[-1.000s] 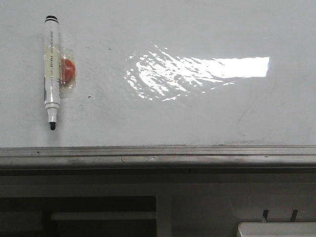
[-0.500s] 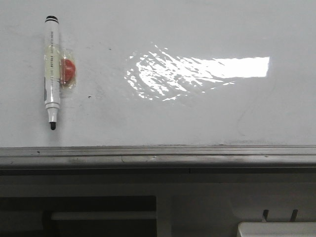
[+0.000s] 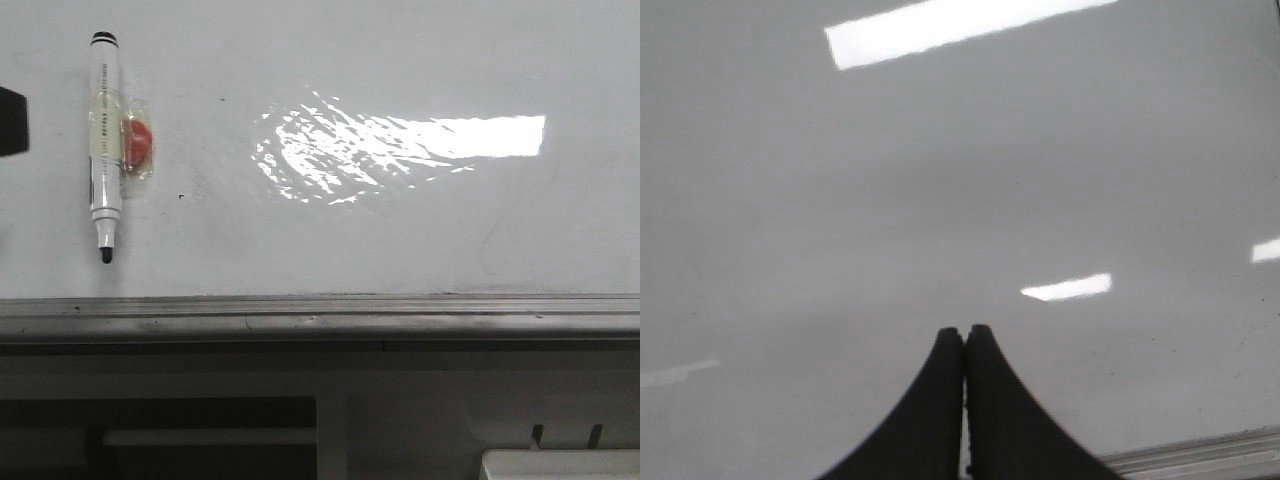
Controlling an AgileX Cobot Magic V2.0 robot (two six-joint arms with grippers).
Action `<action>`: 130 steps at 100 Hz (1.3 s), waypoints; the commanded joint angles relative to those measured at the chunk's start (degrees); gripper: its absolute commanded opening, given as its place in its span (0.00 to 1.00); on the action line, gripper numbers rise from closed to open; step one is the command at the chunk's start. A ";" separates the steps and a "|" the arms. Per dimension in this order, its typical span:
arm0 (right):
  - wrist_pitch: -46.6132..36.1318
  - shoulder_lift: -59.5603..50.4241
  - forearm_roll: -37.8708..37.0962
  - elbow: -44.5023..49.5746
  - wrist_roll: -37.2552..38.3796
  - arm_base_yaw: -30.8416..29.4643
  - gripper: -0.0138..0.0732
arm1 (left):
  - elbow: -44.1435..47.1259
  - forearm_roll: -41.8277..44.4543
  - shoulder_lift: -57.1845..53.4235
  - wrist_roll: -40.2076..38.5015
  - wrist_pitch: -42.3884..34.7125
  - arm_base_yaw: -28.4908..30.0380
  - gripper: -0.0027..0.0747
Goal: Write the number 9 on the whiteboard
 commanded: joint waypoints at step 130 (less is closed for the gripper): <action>-3.46 4.68 -0.52 -3.44 -0.14 25.25 0.08 | -2.11 -1.34 28.78 -6.17 -26.28 -4.51 0.01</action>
